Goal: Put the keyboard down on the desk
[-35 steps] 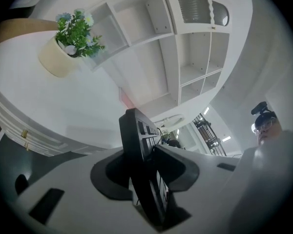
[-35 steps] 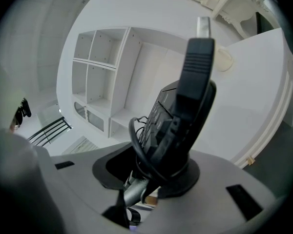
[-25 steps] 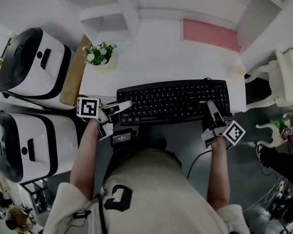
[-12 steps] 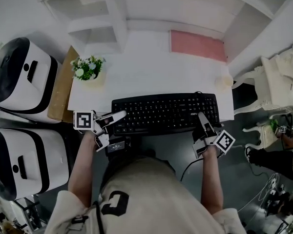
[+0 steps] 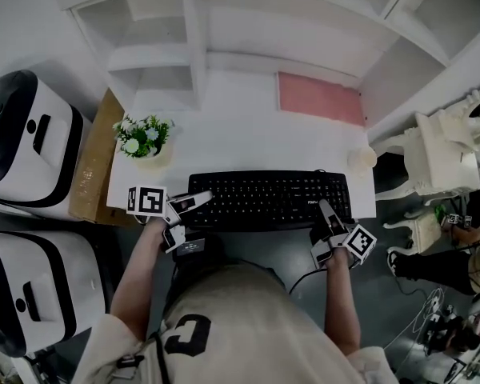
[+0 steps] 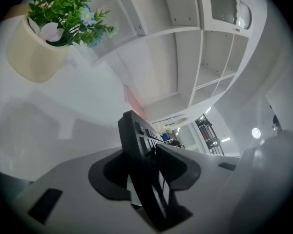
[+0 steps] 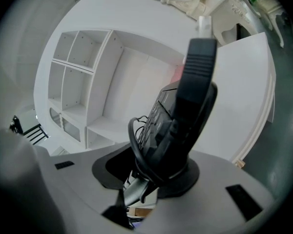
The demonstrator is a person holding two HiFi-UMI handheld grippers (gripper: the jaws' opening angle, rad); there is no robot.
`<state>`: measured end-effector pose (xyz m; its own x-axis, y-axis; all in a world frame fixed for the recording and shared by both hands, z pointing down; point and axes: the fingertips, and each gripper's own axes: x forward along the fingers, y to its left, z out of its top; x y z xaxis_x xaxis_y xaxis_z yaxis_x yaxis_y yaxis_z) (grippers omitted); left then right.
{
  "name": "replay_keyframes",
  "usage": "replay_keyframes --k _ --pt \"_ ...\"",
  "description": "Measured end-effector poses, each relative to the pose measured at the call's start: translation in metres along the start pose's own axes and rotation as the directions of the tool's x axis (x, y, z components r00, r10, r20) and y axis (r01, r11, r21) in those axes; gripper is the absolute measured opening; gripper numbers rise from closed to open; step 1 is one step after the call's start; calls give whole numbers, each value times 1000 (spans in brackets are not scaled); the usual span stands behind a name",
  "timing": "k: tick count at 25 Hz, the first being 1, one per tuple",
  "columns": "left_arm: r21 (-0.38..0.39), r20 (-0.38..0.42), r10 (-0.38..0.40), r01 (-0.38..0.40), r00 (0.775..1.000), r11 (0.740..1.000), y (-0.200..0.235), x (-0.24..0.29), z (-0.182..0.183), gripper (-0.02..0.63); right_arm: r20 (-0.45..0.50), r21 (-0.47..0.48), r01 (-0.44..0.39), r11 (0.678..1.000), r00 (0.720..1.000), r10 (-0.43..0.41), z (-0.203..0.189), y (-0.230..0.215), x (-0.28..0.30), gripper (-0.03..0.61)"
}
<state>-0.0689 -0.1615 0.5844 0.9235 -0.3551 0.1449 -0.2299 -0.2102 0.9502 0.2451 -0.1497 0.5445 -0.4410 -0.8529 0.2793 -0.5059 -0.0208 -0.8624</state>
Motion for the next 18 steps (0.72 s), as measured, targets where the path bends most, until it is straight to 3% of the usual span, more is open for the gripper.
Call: replay_keyframes --k 9,18 --pt "-10 -13 55 -55 998 998 11 12 18 167 19 76 80 994 996 -82 -3 -13 3 137" --pt "-18 24 144 -143 989 989 7 21 27 176 -54 132 95 987 995 -89 12 -25 19 137"
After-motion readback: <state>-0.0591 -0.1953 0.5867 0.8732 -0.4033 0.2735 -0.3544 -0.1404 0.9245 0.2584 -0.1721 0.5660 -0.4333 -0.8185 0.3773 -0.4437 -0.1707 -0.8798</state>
